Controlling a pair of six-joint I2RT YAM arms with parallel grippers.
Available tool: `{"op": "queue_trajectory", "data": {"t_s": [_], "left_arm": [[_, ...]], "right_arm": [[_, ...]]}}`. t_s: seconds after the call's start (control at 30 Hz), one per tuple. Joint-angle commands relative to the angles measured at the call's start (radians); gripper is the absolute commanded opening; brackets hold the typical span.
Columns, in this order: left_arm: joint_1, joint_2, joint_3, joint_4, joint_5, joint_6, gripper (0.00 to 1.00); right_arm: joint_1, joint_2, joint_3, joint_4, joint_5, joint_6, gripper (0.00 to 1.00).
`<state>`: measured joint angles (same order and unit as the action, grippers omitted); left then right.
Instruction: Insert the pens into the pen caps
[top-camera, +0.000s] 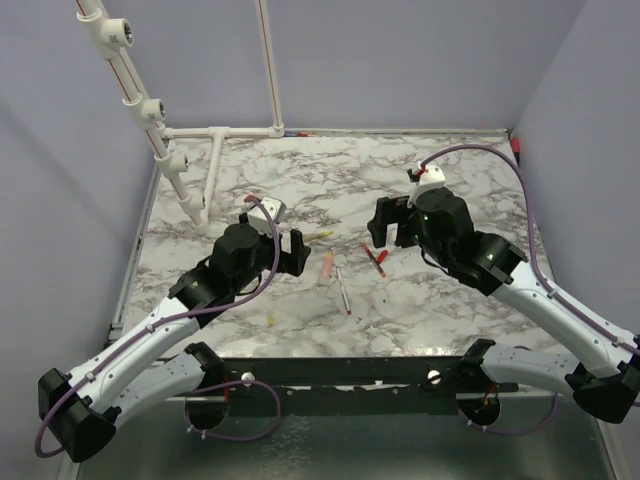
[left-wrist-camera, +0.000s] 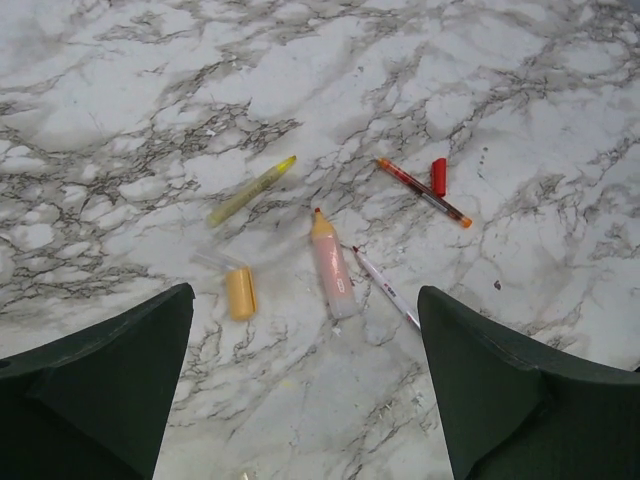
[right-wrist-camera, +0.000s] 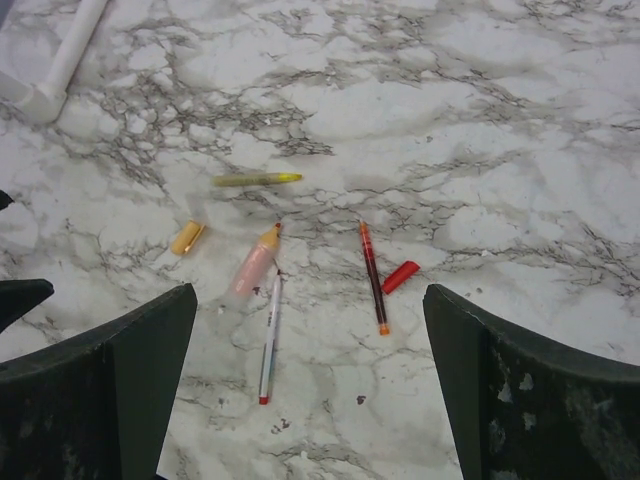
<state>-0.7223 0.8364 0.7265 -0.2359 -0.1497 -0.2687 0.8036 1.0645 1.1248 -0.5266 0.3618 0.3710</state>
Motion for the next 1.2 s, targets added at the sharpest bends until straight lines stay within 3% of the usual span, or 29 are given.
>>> {"op": "queue_trajectory", "data": {"t_s": [0.0,0.43,0.63,0.87,1.17], "left_arm": [[-0.005,0.014,-0.01,-0.032,0.092,0.025,0.94],[-0.004,0.0,-0.011,-0.046,0.116,0.045,0.94],[-0.005,-0.013,-0.011,-0.046,0.123,0.045,0.94],[-0.005,-0.031,-0.016,-0.051,0.127,0.047,0.94],[-0.004,-0.034,-0.017,-0.062,0.124,0.056,0.94]], "right_arm": [[0.002,0.015,-0.001,-0.074,0.017,-0.056,1.0],[-0.001,0.249,0.081,-0.145,-0.034,-0.159,0.97],[-0.037,0.368,0.113,-0.138,-0.186,-0.188,0.84],[-0.119,0.506,0.13,-0.11,-0.251,-0.188,0.67],[-0.183,0.65,0.149,-0.072,-0.303,-0.206,0.54]]}}
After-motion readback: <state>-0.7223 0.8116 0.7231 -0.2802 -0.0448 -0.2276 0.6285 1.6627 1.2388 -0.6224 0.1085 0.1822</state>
